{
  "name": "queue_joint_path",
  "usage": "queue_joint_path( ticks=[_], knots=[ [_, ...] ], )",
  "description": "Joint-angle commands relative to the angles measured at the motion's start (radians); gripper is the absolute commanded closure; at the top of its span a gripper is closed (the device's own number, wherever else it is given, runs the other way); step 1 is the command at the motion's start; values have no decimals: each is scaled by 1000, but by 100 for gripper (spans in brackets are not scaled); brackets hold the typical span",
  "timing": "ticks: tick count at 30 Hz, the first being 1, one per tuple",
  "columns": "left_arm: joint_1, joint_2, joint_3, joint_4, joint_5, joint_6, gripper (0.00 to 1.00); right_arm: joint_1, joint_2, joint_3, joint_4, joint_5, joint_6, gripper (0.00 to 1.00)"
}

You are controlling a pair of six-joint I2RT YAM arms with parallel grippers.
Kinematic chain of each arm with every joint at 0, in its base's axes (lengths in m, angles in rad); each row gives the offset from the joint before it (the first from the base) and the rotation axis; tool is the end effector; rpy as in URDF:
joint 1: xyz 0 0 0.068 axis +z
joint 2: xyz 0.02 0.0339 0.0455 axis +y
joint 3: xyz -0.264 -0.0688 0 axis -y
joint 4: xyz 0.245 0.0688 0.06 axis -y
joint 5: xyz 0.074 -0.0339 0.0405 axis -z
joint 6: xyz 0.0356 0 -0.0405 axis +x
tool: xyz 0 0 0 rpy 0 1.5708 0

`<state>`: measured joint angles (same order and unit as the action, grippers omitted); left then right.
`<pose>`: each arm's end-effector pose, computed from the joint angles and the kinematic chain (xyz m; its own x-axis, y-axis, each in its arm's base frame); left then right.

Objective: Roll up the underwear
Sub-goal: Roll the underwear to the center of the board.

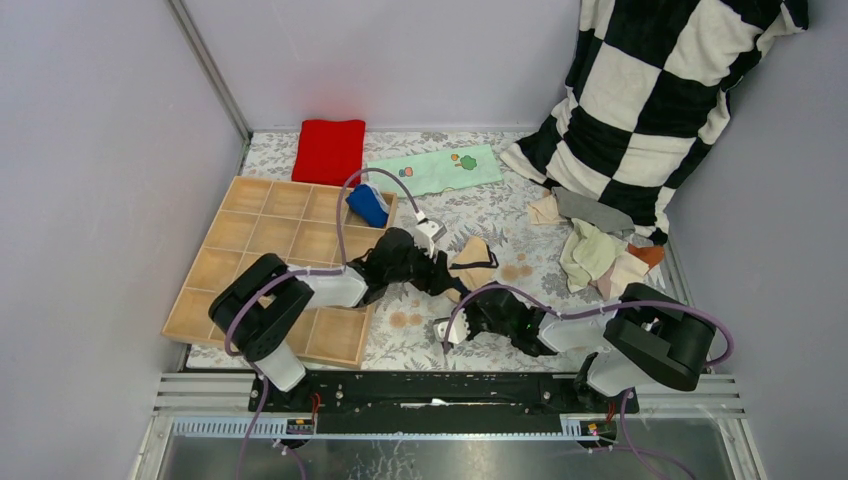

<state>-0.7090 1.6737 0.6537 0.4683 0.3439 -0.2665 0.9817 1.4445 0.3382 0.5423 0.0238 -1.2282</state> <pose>0.2336 -0.2162 0.1424 -0.6026 0.1903 -0.7750 0.6968 0.5989 -0.3948 0.1356 0.2014 0.1247 0.6726 -0.6882 -0.2719 -0.5552 -0.2264 -0.8003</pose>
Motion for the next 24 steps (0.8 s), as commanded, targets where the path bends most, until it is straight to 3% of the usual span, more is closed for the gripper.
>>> queue_joint_path(
  ticks=[1,5,12,20,24],
  knots=[
    [31,-117,-14,-22,-69,-36,32,4,-2,-36,88,-54,90,100],
    [63,-231,-24,-80,-166,-67,27,28,-17,-39,135,-107,177,100],
    [87,-415,-114,-128,-288,-123,22,87,-4,-46,288,-179,467,100],
    [91,-488,-165,-134,-229,-142,22,107,6,-100,497,-55,918,100],
    [90,-478,-175,-133,-196,-153,21,111,15,-136,551,6,1051,100]
  ],
)
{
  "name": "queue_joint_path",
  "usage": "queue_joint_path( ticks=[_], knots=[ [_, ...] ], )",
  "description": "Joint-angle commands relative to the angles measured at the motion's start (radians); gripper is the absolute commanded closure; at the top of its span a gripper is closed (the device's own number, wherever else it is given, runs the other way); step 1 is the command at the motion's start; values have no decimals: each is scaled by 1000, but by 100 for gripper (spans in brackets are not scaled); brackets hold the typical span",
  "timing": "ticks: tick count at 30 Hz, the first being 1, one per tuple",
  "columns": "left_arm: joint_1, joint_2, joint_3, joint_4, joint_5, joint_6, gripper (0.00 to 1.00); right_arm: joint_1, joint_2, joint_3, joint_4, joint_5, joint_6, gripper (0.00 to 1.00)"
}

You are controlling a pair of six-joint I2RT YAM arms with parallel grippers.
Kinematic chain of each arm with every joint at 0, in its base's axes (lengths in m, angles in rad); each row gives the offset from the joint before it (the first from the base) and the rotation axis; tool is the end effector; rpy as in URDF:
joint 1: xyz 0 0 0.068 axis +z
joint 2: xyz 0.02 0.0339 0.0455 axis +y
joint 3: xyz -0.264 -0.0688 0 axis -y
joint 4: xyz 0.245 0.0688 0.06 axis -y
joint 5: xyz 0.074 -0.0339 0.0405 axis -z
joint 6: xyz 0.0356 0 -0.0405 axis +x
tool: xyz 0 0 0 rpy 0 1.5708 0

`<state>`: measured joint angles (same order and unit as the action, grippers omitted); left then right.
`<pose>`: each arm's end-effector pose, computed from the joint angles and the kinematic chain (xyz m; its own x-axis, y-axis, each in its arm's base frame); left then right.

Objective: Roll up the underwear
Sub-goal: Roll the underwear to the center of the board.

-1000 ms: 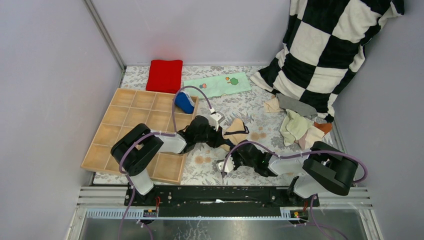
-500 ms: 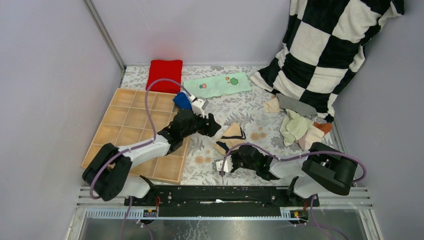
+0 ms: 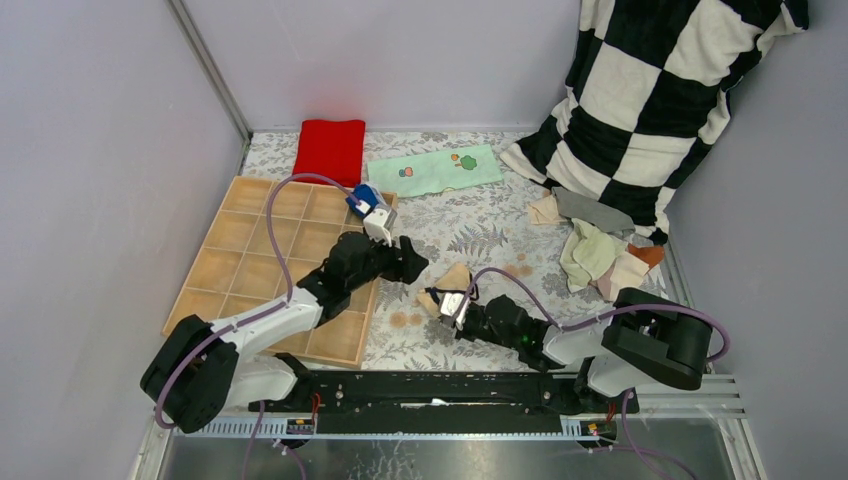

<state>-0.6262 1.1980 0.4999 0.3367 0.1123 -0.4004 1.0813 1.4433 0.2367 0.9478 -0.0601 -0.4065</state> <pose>0.2022 -0.1512 0.2092 -0.5239 -0.0991 -0.8460 0.5029 0.7657 -0.4011 0.1089 0.2090 0.1398 0.2486 -0.3728 -0.8940 -0.8818 0.2947 -0.3681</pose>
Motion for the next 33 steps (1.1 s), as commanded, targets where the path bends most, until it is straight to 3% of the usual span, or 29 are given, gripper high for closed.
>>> queue_joint_path(
  ticks=[1,18,33],
  knots=[
    [7,-1,-23,0,43,-21,21,12,22,-49,174,108,256,100],
    [-13,102,-66,87,203,-43,21,12,80,-143,233,396,767,100],
    [-75,310,29,209,283,-62,19,12,90,-174,186,473,958,100]
  ],
)
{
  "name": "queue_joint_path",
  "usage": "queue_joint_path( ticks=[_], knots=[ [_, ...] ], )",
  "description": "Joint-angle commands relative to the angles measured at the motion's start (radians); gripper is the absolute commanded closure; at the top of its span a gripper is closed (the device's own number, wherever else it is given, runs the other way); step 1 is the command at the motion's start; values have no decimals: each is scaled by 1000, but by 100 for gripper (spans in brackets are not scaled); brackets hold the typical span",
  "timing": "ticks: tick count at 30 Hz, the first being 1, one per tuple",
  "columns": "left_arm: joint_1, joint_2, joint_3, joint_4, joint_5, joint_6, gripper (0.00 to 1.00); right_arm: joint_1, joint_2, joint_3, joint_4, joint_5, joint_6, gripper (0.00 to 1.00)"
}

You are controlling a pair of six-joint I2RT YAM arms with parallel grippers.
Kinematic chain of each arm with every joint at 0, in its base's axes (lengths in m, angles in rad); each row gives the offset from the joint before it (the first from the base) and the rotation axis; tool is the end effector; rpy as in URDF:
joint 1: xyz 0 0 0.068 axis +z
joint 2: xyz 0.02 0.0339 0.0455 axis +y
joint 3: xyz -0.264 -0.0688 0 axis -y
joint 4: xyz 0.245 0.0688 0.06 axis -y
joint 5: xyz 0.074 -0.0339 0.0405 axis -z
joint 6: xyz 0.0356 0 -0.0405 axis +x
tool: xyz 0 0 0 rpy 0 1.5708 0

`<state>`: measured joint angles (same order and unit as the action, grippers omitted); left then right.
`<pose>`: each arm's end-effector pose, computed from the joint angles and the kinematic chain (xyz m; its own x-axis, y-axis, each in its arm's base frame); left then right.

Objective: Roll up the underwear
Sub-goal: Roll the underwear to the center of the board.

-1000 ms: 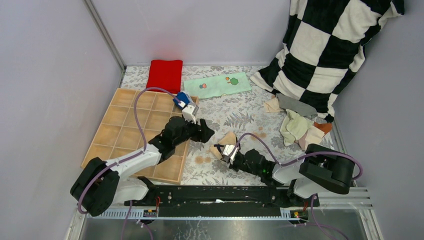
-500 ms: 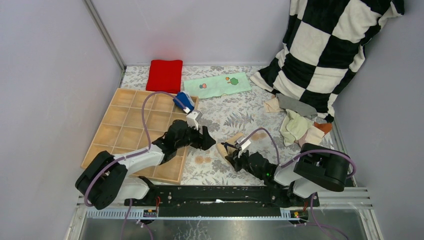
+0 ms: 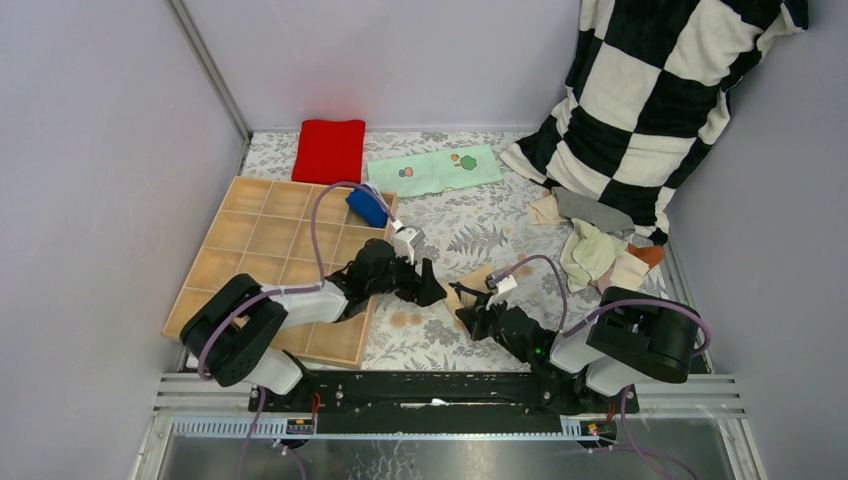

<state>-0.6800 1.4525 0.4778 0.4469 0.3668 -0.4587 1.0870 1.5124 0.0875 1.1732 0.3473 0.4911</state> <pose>0.2009 -0.1789 0.1526 -0.7177 0.0488 -0.6946 0.5689 0.6164 -0.5445 0.1055 0.1747 0.1166 -0.4224 0.1495 -0.8940 -0.5442 0.7470 0.3820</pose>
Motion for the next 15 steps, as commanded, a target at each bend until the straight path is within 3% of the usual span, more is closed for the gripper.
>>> queue_joint_path(
  ticks=[1,10,15],
  knots=[
    [-26,73,60,105,29,-3,19,6,22,-28,-34,65,62,100],
    [-32,206,114,135,-25,0,24,7,34,-35,-14,63,79,100],
    [-32,255,135,153,-5,4,33,7,50,-32,2,51,82,100]
  ],
)
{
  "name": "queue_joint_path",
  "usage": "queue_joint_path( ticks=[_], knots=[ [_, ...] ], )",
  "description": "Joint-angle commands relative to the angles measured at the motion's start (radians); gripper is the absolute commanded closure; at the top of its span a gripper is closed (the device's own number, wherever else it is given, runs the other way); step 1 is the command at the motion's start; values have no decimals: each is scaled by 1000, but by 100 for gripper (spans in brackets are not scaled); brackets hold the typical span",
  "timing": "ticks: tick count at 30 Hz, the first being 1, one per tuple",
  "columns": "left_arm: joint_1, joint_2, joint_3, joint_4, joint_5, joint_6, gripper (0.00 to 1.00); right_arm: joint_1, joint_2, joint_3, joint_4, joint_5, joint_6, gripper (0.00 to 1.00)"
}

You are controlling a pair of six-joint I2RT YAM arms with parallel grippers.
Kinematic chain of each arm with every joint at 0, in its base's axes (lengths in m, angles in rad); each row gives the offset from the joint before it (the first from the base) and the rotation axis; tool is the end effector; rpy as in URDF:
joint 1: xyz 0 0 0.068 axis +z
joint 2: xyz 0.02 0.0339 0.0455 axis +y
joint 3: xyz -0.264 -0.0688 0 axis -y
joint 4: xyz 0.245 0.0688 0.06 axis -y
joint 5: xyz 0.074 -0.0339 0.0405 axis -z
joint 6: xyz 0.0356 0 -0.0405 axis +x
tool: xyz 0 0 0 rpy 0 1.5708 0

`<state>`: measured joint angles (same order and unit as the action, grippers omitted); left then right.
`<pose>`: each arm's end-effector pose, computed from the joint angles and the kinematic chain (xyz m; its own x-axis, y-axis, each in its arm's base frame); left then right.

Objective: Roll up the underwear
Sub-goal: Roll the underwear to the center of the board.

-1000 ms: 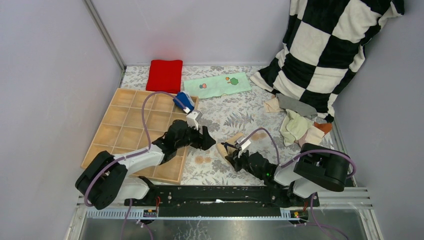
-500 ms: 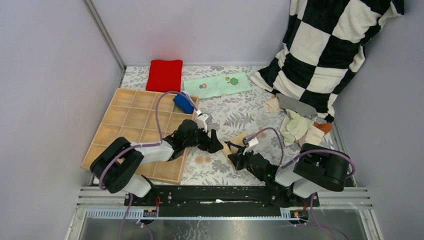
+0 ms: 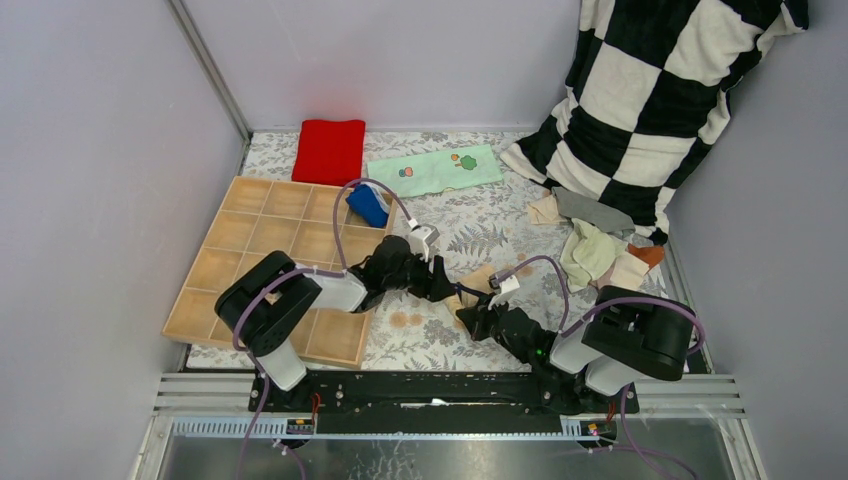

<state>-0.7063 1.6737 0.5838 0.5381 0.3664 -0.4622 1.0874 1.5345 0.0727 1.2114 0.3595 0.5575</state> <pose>0.2237 -0.2076 0.1304 -0.7307 0.0761 -0.6785 0.5723 0.6102 -0.5478 0.1044 0.1719 0.1137 -0.4524 0.2037 -0.8682 -0.5080 0.7414 0.4386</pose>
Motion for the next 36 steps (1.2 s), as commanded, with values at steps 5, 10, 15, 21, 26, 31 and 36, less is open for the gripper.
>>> queue_joint_path(
  ticks=[5,10,15,21,26,31,36],
  knots=[
    [-5,31,8,75,-1,11,47,6,34,-17,-34,42,16,100],
    [-5,29,0,73,2,11,61,6,42,-16,-29,44,20,100],
    [-5,36,18,42,-11,-3,72,6,23,-22,-16,42,1,87],
    [-9,9,22,-12,-44,11,72,6,-111,-10,-110,12,-82,57],
    [-23,-11,18,-53,-70,18,74,6,-288,-2,-233,7,-160,49],
    [-34,-78,4,-144,-148,19,77,6,-476,36,-448,-27,-346,48],
    [-40,-170,-11,-286,-271,15,78,6,-535,78,-526,-138,-633,47]
  ],
)
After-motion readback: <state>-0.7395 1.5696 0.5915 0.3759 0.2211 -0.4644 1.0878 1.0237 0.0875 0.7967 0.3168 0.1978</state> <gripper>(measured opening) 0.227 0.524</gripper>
